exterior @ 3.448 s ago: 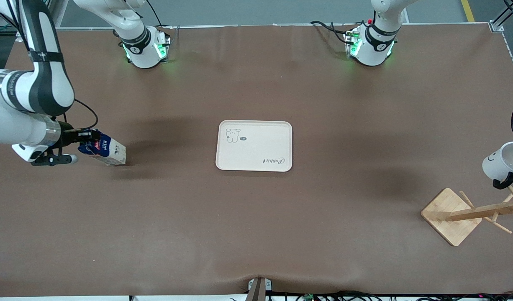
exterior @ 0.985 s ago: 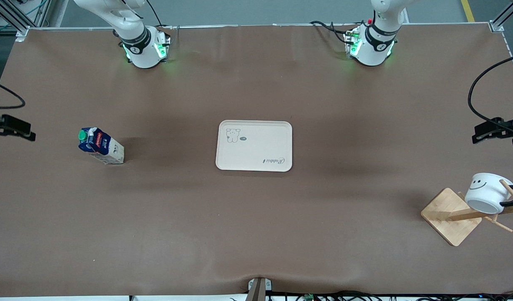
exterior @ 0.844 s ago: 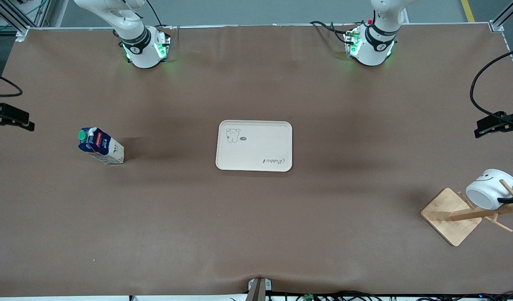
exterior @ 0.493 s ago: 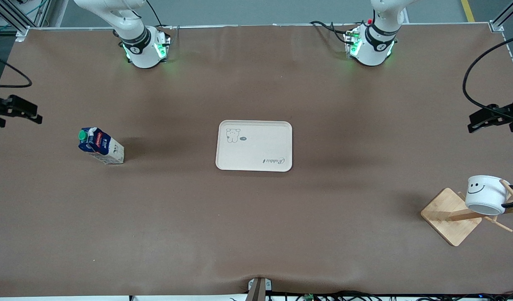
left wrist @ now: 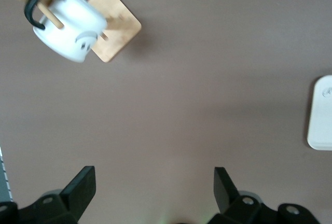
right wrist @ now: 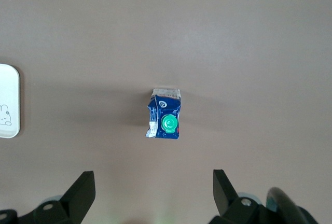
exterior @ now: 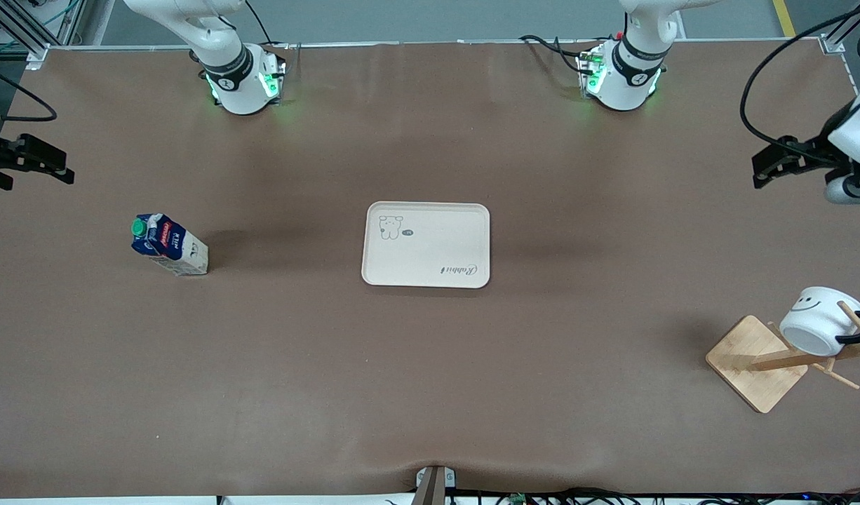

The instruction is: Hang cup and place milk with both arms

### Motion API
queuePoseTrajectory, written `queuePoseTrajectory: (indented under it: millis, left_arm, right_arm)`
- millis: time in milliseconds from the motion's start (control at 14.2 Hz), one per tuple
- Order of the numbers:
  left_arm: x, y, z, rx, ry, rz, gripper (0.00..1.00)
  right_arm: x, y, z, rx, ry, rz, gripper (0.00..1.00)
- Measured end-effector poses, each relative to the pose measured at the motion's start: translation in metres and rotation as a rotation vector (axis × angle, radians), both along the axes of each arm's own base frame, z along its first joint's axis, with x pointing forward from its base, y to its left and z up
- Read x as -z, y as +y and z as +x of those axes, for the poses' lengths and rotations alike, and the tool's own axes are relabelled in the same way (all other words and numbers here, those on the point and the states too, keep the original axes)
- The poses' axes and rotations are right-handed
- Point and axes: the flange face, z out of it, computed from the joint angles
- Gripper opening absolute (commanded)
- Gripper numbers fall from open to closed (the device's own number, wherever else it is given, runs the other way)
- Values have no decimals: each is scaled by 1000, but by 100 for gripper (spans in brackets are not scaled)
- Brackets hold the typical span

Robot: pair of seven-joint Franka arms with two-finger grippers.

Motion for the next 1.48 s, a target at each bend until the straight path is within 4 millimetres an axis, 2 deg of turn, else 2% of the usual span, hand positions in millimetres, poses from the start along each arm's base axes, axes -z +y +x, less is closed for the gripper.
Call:
queuePoseTrajectory:
  millis: [352, 493, 704, 1478]
  left_arm:
    - [-1, -11, -38, 12, -5, -15, 100]
    - [-2, -16, -47, 23, -10, -15, 100]
    - [-2, -13, -49, 19, -14, -16, 100]
    - [-2, -4, -47, -4, -15, -68, 100]
  right_arm:
    - [-8, -1, 1, 1, -17, -3, 100]
    - [-13, -1, 2, 1, -29, -6, 100]
    - [-19, -1, 3, 2, -40, -8, 100]
    - [-18, -1, 3, 1, -39, -9, 100]
